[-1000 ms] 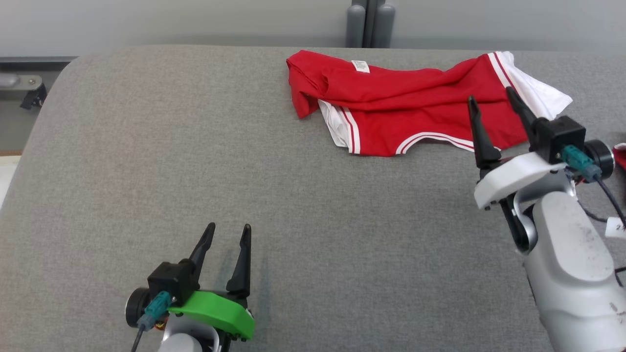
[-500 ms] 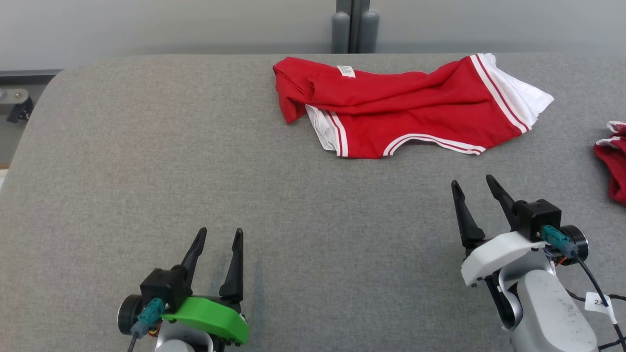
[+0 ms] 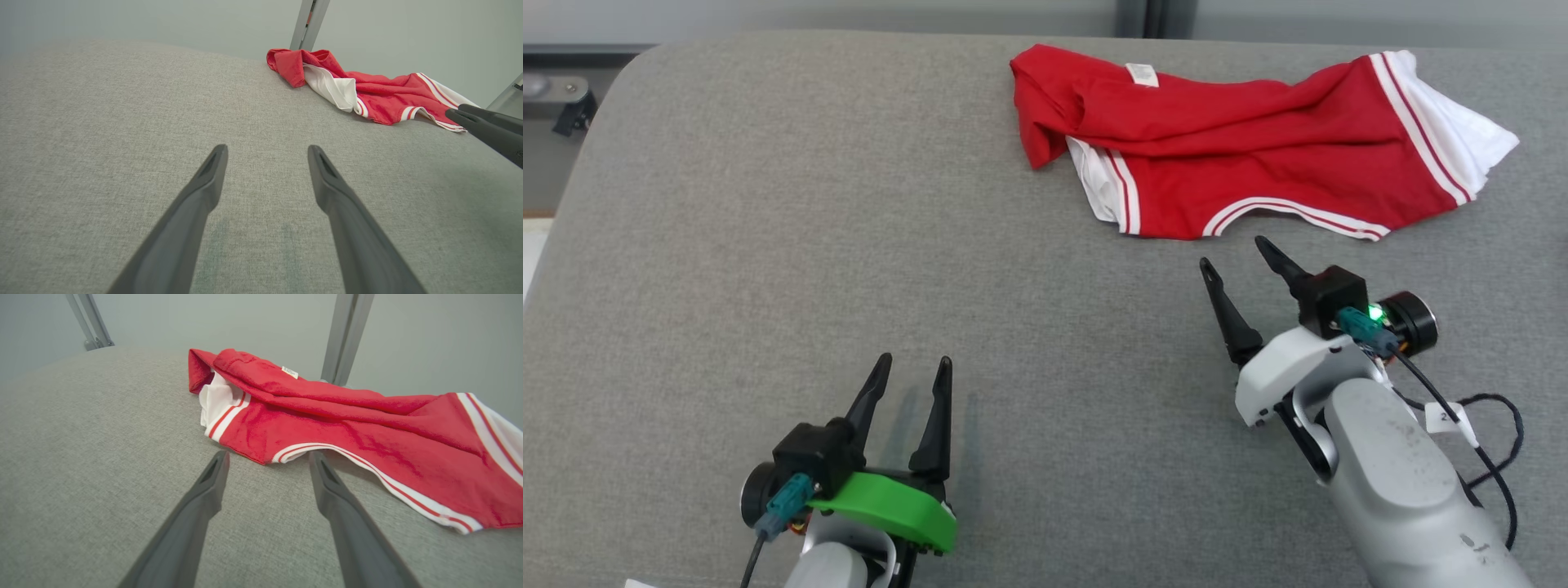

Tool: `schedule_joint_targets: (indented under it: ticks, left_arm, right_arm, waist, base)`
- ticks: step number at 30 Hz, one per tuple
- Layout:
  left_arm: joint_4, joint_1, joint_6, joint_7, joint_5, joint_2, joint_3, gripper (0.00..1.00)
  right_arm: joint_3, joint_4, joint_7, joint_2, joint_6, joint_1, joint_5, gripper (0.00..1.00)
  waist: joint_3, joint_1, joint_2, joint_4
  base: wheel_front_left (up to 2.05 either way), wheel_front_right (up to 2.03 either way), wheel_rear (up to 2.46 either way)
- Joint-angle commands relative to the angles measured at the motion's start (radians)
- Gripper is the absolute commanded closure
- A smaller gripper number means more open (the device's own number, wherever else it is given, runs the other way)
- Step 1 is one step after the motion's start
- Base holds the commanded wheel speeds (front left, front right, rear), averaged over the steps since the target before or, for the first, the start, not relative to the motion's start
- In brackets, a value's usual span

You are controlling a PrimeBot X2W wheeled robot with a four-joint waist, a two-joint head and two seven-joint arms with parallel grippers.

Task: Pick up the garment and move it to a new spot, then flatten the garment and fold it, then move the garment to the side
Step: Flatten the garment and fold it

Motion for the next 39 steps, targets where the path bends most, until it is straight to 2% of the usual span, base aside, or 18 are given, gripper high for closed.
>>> schedule_joint_targets:
  ticks: [1,8,16,17,18,19,20,31,39]
  left_arm:
    - [-0.002,-0.023,-0.003,0.0,-0.011,0.003,0.0,0.0]
    - [-0.009,-0.06,-0.003,0.0,-0.038,0.003,-0.03,0.0]
    - [-0.011,-0.091,-0.003,0.0,-0.059,0.003,-0.053,0.0]
    - [-0.01,-0.091,-0.003,0.0,-0.061,0.003,-0.054,0.0]
    - [-0.01,-0.091,-0.003,0.0,-0.063,0.003,-0.054,0.0]
    - [-0.01,-0.09,-0.003,0.0,-0.063,0.003,-0.053,0.0]
    - [-0.01,-0.089,-0.003,0.0,-0.063,0.003,-0.051,0.0]
    - [-0.001,-0.071,-0.003,0.0,-0.038,0.003,-0.027,0.0]
    - [0.008,-0.028,-0.003,0.0,-0.006,0.003,-0.014,0.0]
  right_arm:
    - [0.018,0.021,-0.004,-0.007,-0.002,-0.03,-0.009,0.0]
    - [0.091,0.169,-0.004,-0.009,-0.002,-0.191,-0.027,0.0]
    - [0.068,0.331,-0.004,-0.004,-0.002,-0.31,-0.053,0.01]
    - [0.065,0.345,-0.004,-0.003,-0.002,-0.315,-0.054,0.2]
    - [0.063,0.355,-0.004,-0.002,-0.002,-0.316,-0.054,0.59]
    - [0.064,0.364,-0.004,-0.001,-0.002,-0.316,-0.055,0.77]
    - [0.063,0.369,-0.002,0.0,-0.002,-0.313,-0.051,1.0]
    - [0.047,0.238,-0.002,-0.015,-0.001,-0.186,-0.028,1.0]
    - [0.044,0.106,-0.002,-0.074,-0.001,-0.025,0.02,1.0]
  waist:
    - [0.036,0.0,-0.0001,0.042]
    - [0.094,0.0,-0.0001,0.114]
    - [0.143,0.0,-0.0001,0.165]
    - [0.145,0.0,-0.0001,0.167]
    - [0.146,0.0,-0.0001,0.168]
    - [0.146,0.0,-0.0001,0.167]
    - [0.146,0.0,-0.0001,0.166]
    - [0.087,0.0,-0.0001,0.081]
    - [-0.004,0.0,-0.0001,-0.007]
  base:
    - [0.0,0.0,0.0]
    - [0.0,0.0,0.0]
    - [0.0,0.0,0.0]
    - [0.0,0.0,0.0]
    - [0.0,0.0,0.0]
    - [0.0,0.0,0.0]
    - [0.0,0.0,0.0]
    - [0.0,0.0,0.0]
    - [0.0,0.0,0.0]
